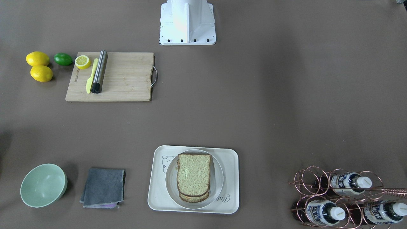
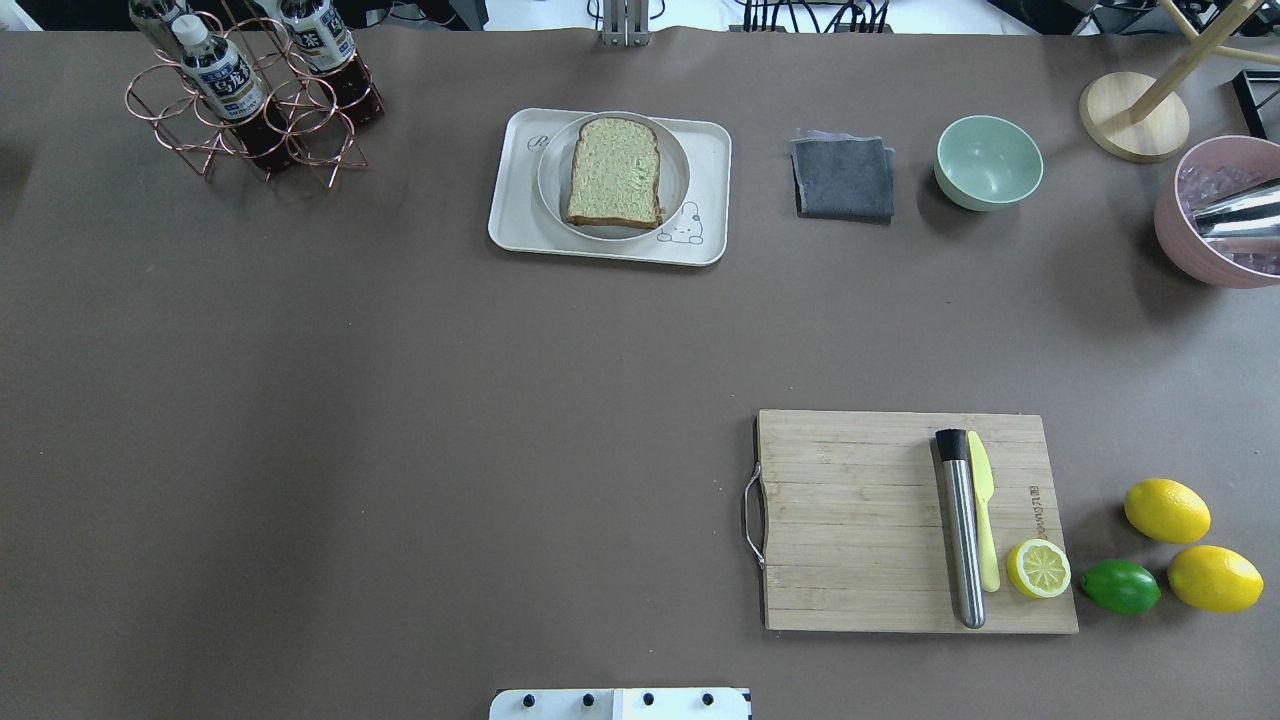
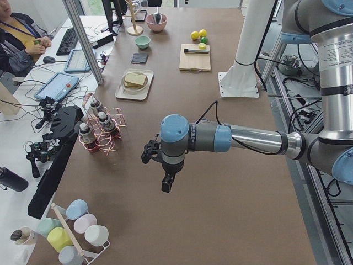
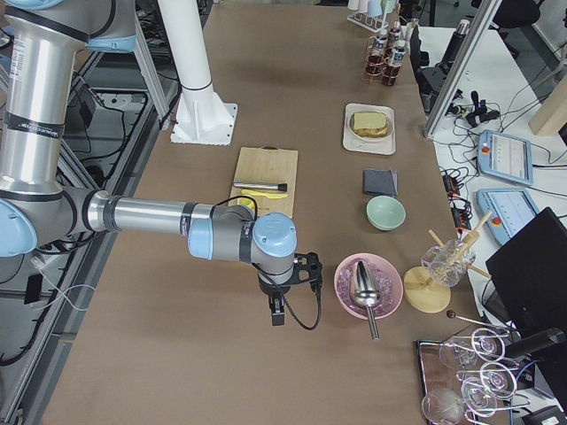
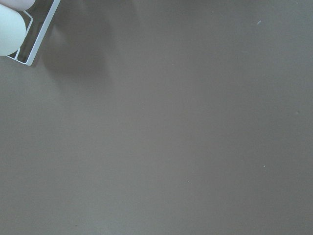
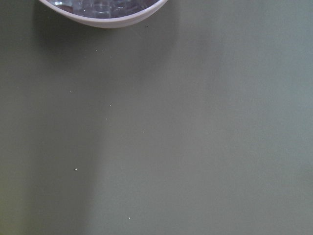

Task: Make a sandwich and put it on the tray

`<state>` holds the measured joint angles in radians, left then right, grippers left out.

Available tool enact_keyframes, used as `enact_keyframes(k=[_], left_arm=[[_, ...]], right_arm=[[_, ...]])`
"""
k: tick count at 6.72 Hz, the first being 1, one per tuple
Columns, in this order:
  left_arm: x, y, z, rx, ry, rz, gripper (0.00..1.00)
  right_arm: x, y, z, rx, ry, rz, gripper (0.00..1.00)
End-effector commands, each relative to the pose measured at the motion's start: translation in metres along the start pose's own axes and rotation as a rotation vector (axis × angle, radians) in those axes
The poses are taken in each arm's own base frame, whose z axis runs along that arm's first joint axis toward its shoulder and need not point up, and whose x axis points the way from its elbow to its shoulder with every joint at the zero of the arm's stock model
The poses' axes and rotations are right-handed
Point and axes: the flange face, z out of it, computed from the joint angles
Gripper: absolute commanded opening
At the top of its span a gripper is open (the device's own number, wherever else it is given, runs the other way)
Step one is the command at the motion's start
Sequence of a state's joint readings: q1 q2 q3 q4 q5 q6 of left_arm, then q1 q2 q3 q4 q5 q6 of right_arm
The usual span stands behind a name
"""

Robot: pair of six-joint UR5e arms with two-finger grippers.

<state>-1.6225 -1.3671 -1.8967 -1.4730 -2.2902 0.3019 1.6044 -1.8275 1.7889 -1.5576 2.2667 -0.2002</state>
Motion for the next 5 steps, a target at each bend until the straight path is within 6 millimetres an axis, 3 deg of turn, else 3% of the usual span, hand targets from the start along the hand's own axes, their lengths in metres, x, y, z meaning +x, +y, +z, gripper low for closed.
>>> enact_keyframes(k=[1, 5], left_arm=[[-0.0084, 0.0069, 0.0038, -0.01, 0.003, -0.025, 0.97], [-0.0074, 0.0069, -0.0012, 0.004, -0.003, -0.033, 0.98]], right_arm=[[0.0011, 0.0083, 0.002, 0.017, 0.006, -0.018, 1.0], [-0.0003, 0.0071, 0.001, 0.021, -0.001, -0.013, 1.0]])
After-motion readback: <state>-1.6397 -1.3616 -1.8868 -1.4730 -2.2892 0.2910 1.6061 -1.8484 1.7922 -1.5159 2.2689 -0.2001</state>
